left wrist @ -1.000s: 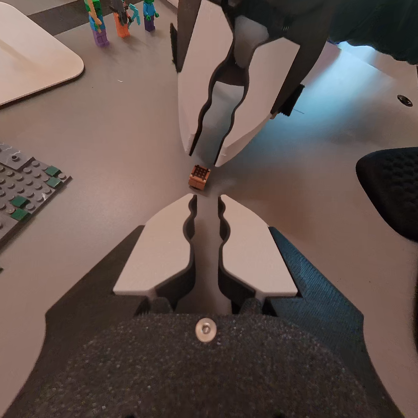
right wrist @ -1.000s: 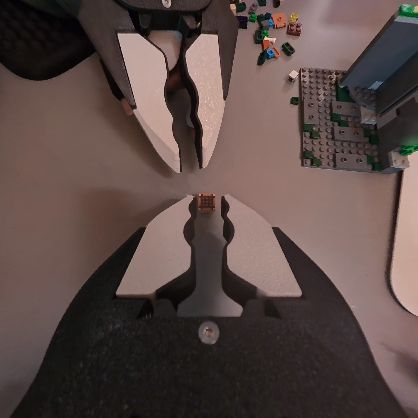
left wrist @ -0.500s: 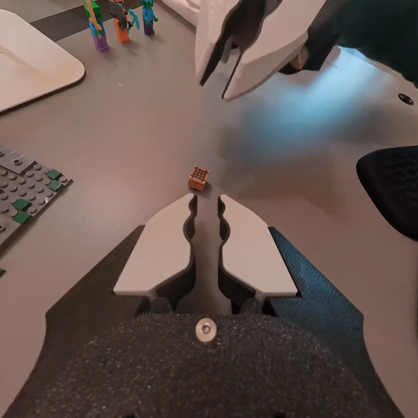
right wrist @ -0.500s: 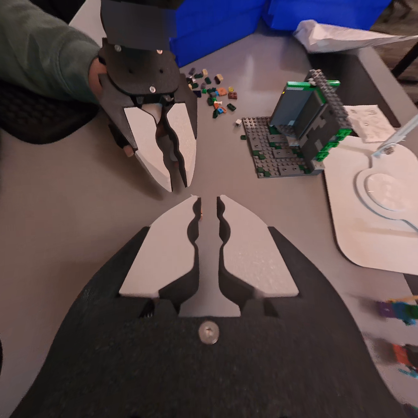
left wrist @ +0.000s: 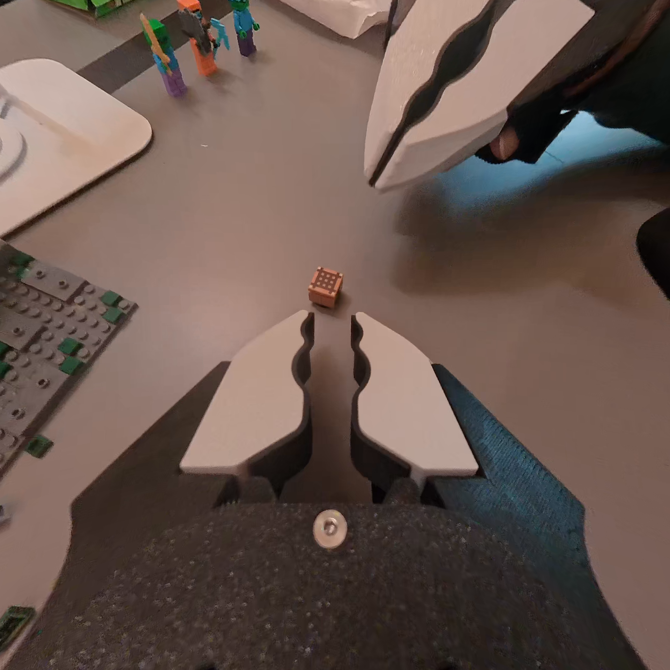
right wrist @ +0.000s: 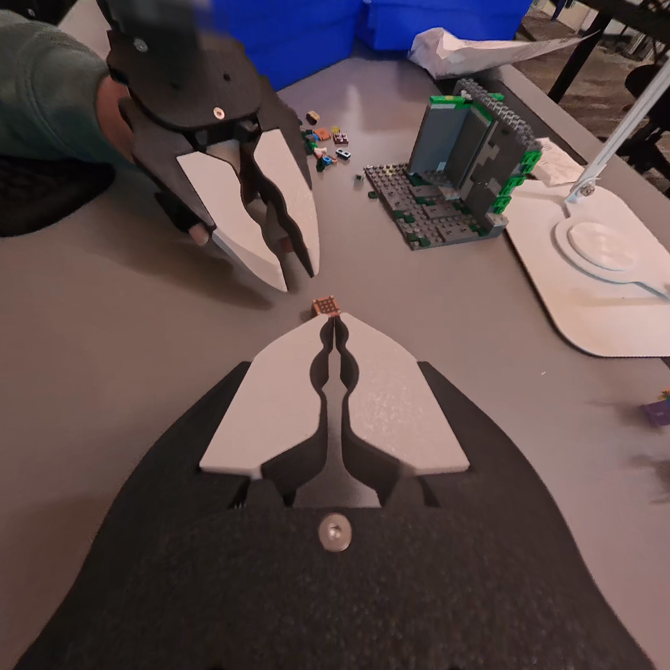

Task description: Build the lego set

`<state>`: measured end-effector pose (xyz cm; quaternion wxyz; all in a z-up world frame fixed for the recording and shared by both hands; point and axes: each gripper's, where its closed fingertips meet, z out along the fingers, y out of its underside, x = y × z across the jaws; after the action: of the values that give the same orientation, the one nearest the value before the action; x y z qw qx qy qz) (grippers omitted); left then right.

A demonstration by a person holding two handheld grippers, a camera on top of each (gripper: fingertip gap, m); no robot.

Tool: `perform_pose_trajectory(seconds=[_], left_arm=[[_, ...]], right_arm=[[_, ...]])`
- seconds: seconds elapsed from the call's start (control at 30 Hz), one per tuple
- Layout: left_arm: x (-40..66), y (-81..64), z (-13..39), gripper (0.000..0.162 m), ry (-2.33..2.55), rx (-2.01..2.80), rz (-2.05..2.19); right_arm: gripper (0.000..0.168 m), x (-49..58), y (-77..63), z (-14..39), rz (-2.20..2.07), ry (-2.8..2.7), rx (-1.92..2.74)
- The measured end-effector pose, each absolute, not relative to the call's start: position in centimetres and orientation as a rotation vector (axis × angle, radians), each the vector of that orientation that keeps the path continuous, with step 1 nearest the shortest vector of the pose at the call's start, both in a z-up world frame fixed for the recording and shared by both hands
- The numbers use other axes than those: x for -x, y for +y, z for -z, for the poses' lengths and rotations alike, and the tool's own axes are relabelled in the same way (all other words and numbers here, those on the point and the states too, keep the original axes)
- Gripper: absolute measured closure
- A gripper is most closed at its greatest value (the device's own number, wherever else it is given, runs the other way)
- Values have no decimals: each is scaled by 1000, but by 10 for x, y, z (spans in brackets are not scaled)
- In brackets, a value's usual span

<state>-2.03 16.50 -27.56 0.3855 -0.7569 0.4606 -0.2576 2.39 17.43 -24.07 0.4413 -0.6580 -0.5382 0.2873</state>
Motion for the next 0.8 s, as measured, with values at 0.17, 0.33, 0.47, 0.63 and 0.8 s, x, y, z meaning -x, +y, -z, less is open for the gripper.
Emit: perform_pose_trajectory(seconds=[0.17,0.33,0.47,0.63,0.8], left_arm=[[12,168,279,129,1279,1873,560],[7,177,280,124,1302,1865,595],[4,180,283,127,1342,1868,612],[1,179,290,129,1409,1878,594],[-1,181,292,142,1428,1875,571]], right_arm=[[167,-25,171,247,-743,-1334,1627],[167,-28,170,242,-822,-1296,1617],[167,-27,168,241,-850,-1303,1614],[167,-24,165,242,-880,-1312,1613],[167,-23,165,242,-902,-1306,1613]])
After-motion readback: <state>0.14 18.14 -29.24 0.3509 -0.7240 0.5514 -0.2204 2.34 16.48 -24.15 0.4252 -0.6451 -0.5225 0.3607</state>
